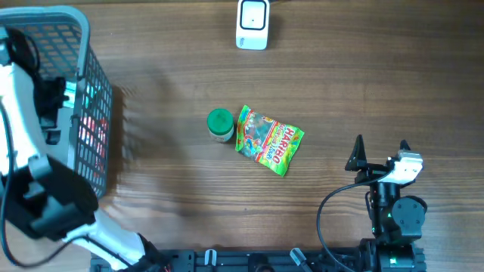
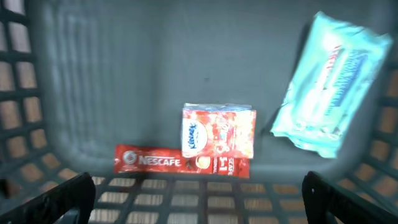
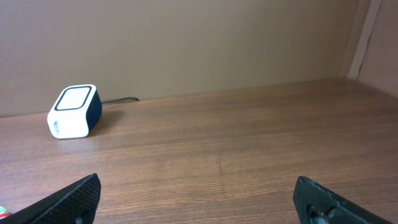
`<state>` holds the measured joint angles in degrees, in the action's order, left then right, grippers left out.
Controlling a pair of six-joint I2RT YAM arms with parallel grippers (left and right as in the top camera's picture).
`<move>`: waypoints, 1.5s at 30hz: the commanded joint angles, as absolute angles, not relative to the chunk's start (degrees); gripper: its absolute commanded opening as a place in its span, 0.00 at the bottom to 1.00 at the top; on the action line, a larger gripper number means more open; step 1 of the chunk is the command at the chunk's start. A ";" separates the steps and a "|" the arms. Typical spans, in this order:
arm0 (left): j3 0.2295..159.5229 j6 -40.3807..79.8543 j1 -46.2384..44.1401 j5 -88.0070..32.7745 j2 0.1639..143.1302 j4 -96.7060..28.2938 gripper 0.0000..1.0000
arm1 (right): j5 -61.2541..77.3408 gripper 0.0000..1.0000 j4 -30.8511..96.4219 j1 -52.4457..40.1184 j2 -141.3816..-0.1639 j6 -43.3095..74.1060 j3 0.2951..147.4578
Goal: Scan the item barcode
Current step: 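Reach the left gripper into the basket and grasp the pink candy pack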
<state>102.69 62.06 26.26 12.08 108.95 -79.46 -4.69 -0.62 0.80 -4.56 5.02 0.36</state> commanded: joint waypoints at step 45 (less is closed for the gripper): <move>118.19 52.93 11.35 -2.57 83.35 -77.93 0.55 | -3.95 1.00 -0.75 0.56 -4.67 4.49 0.32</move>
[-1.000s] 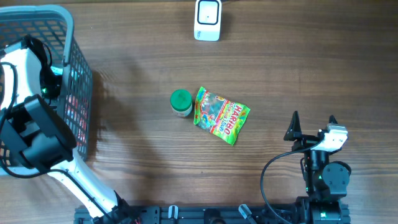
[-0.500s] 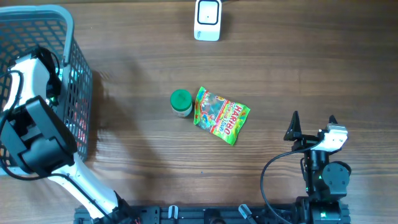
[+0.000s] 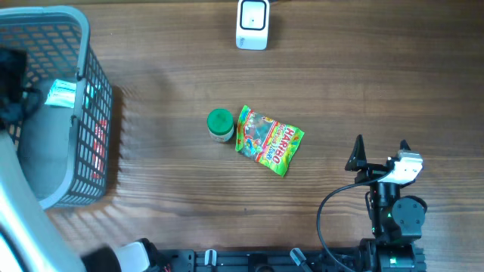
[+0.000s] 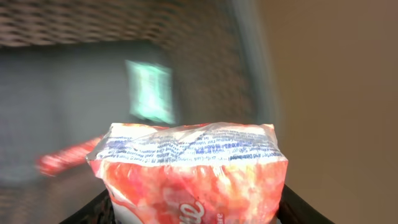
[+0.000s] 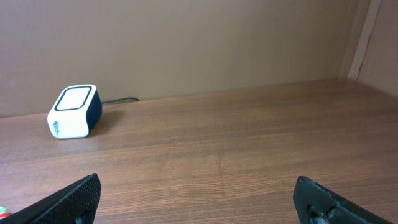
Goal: Scan the item barcode
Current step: 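Reach the left gripper into the basket and grasp the pink candy pack, then place the pink candy pack right of the Haribo bag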
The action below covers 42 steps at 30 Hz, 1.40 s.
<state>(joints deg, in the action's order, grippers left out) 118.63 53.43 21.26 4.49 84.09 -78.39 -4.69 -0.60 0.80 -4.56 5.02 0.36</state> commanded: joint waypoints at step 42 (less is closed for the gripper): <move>135.02 40.05 -33.56 25.63 102.10 -73.89 1.00 | -3.92 1.00 -0.78 0.56 -4.67 4.49 0.32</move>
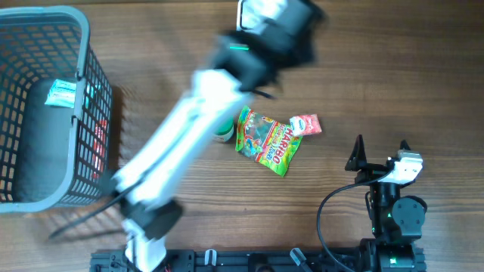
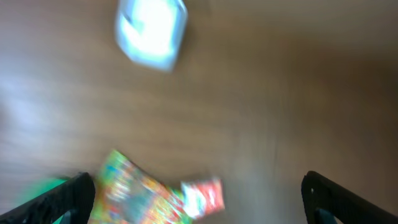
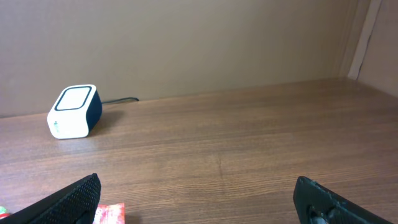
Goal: Scan the item barcode
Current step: 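Place the pink candy pack right of the Haribo bag, then reach into the basket and grasp the mint-green Zappy wipes pack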
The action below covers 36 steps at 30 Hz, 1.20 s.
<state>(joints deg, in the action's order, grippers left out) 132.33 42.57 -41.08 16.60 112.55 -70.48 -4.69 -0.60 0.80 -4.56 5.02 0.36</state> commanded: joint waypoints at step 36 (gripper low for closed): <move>81.82 39.81 24.29 6.87 110.67 -31.35 1.00 | -3.95 1.00 -0.75 0.56 -4.67 4.47 0.32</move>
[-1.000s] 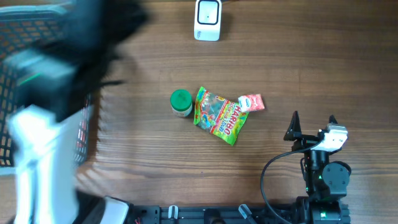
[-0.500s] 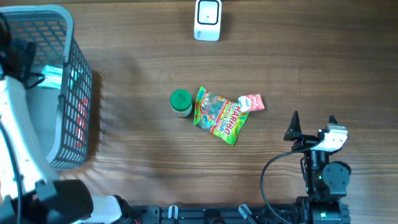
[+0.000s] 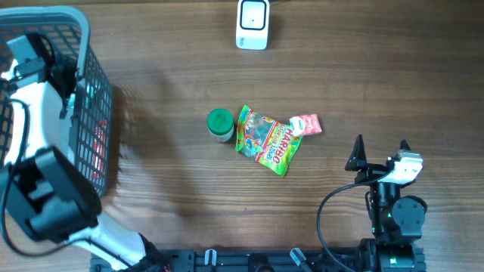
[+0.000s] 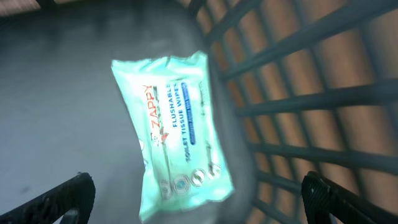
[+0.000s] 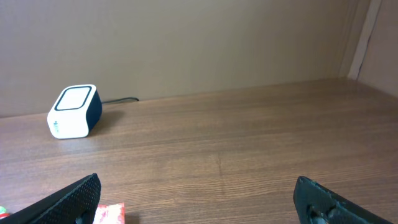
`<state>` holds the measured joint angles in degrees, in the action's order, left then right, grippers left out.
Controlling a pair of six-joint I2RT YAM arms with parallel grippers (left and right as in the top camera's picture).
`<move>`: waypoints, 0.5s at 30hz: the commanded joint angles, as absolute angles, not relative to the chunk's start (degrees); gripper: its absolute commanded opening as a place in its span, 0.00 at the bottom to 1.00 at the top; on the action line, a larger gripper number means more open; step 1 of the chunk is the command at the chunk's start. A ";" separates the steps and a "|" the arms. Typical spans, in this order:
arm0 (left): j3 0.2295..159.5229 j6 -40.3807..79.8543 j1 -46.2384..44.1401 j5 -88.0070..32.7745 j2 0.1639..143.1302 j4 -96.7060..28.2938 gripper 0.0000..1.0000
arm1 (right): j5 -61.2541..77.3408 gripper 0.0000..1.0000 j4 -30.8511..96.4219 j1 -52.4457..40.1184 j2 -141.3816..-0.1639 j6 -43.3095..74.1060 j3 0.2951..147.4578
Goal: Scan the item barcode
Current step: 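Reach into the basket and grasp the mint-green Zappy wipes pack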
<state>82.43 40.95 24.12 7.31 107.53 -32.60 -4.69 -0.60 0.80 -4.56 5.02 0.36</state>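
Observation:
The white barcode scanner (image 3: 252, 23) stands at the table's far edge and also shows in the right wrist view (image 5: 73, 111). A small red tissue pack (image 3: 306, 125) lies on the table against the Haribo bag (image 3: 268, 140); its corner (image 5: 111, 213) shows low in the right wrist view. My left gripper (image 4: 198, 190) is open inside the grey basket (image 3: 91, 106), over a teal wipes pack (image 4: 177, 127). My right gripper (image 5: 199, 193) stands open and empty at the front right (image 3: 380, 155).
A green-lidded jar (image 3: 220, 125) stands left of the Haribo bag. The basket's mesh wall (image 4: 292, 112) rises close on the right of the left gripper. A black cable (image 5: 121, 99) runs from the scanner along the back wall.
My left arm has gone from over the middle of the table near the scanner back into the basket, still open, now above the teal wipes pack. The red pack and right arm stayed put.
My left gripper was open over a red tissue pack and a Nescafe sachet in the basket. Then it was shut on the red pack. Later it was open over the table near the scanner, the pack lying beside the Haribo bag. Now it is in the basket again.

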 commanded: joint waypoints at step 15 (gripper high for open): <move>81.87 34.70 24.40 4.56 117.32 -30.13 0.04 | -3.95 1.00 -0.75 0.56 -4.67 4.51 0.32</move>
